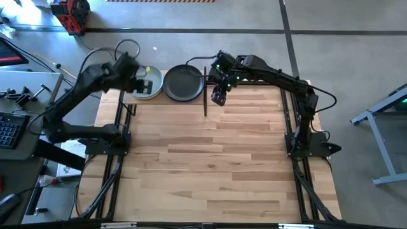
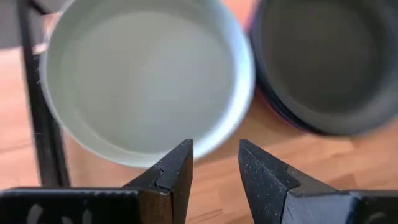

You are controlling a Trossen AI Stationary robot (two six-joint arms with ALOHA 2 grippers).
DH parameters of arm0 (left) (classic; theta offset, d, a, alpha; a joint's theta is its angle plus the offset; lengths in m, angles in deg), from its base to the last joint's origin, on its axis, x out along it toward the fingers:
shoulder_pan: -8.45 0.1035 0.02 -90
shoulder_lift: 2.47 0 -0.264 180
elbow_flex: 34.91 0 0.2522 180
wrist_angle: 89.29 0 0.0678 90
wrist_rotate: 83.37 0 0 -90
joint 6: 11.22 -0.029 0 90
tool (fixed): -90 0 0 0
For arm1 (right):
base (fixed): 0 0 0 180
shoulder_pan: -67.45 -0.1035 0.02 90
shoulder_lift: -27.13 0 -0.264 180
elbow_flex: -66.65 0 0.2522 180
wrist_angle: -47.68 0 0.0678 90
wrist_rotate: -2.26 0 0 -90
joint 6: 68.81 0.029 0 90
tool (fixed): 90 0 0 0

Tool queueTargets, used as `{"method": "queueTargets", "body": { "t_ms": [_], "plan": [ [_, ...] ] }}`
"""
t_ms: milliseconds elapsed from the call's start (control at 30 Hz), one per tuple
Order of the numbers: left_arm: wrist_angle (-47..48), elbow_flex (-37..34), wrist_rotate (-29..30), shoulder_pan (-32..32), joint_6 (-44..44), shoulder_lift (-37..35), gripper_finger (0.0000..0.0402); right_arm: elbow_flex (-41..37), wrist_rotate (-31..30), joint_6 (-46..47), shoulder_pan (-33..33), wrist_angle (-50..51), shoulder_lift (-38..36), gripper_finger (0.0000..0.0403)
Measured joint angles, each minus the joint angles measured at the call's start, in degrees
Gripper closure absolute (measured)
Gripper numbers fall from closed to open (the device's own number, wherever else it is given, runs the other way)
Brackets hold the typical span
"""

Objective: Place and stack plates onto a shelf
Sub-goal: Return to Home Position

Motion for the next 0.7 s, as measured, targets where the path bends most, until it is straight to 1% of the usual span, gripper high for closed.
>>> {"method": "queueTargets", "body": {
  "t_ms": [100,200,300,400,533,700],
  "plan": [
    [-4.04,-5.22,1.75,-5.75,0.43,-6.09,0.0284,-3.44,-0.19,3.07,-0.6,-0.81,-0.45,0.0251],
    [-10.03,-12.06,2.51,-10.9,1.22,-12.92,0.0284,-7.48,-0.27,4.65,-1.75,-2.83,-1.02,0.0251],
    [-16.73,-19.54,2.56,-15.1,0.59,-19.63,0.0284,-11.35,-0.26,7.05,-3.51,-7.27,-1.19,0.0251],
    [-22.76,-26.91,2.51,-18.48,-0.01,-25.72,0.0284,-14.7,-0.15,8.68,-5.67,-13.83,-1.3,0.0251],
    [-28.71,-35.78,0.72,-22.48,-1.9,-33.23,0.0284,-18.1,-0.13,10.51,-8.75,-21.8,-1.3,0.0251],
    [-36.21,-44.88,-2.05,-26.26,-6.0,-41.64,0.0284,-19.41,0.0,13.92,-11.76,-27.9,-1.34,0.0251]
  ]
}}
